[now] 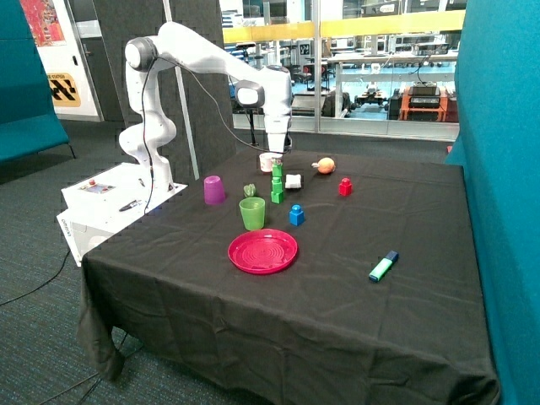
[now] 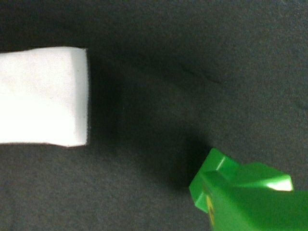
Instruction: Stack green blocks
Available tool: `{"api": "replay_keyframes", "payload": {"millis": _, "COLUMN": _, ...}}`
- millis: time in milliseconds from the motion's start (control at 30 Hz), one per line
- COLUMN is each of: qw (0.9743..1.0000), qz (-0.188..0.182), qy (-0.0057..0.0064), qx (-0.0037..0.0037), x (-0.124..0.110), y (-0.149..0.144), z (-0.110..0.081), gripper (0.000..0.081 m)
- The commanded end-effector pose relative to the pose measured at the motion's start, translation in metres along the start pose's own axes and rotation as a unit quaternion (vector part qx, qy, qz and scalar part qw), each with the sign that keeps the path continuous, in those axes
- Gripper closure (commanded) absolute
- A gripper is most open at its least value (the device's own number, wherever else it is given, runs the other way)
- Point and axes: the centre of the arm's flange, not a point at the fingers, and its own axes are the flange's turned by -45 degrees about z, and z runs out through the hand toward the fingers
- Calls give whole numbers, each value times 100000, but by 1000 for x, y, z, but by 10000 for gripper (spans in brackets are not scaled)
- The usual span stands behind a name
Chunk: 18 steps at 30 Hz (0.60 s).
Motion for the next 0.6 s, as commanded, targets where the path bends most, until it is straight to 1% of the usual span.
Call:
{"api": "replay_keyframes", "payload": {"millis": 0, "qw": 99998, "qz": 495, "qy": 242, "qx": -111, "x": -4, "y": 3, "z": 2, "gripper": 808}}
{"api": "replay_keyframes", "payload": {"millis": 267, "qw": 99998, "qz": 631, "qy": 242, "qx": -110, "x": -9, "y": 8, "z": 2, "gripper": 808}}
{"api": "replay_keyframes", "payload": {"millis": 367, "qw": 99999, "qz": 370, "qy": 242, "qx": -111, "x": -9, "y": 7, "z": 3, "gripper": 808}}
{"api": "replay_keyframes", "payload": {"millis": 400, "qw": 99998, "qz": -637, "qy": 241, "qx": -114, "x": -8, "y": 6, "z": 3, "gripper": 808}}
{"api": "replay_keyframes", "payload": {"millis": 467, "qw": 99999, "qz": 173, "qy": 242, "qx": -112, "x": -7, "y": 5, "z": 5, "gripper": 808}}
{"api": "replay_keyframes", "payload": {"millis": 567, "qw": 99998, "qz": -539, "qy": 241, "qx": -113, "x": -5, "y": 0, "z": 7, "gripper": 808}}
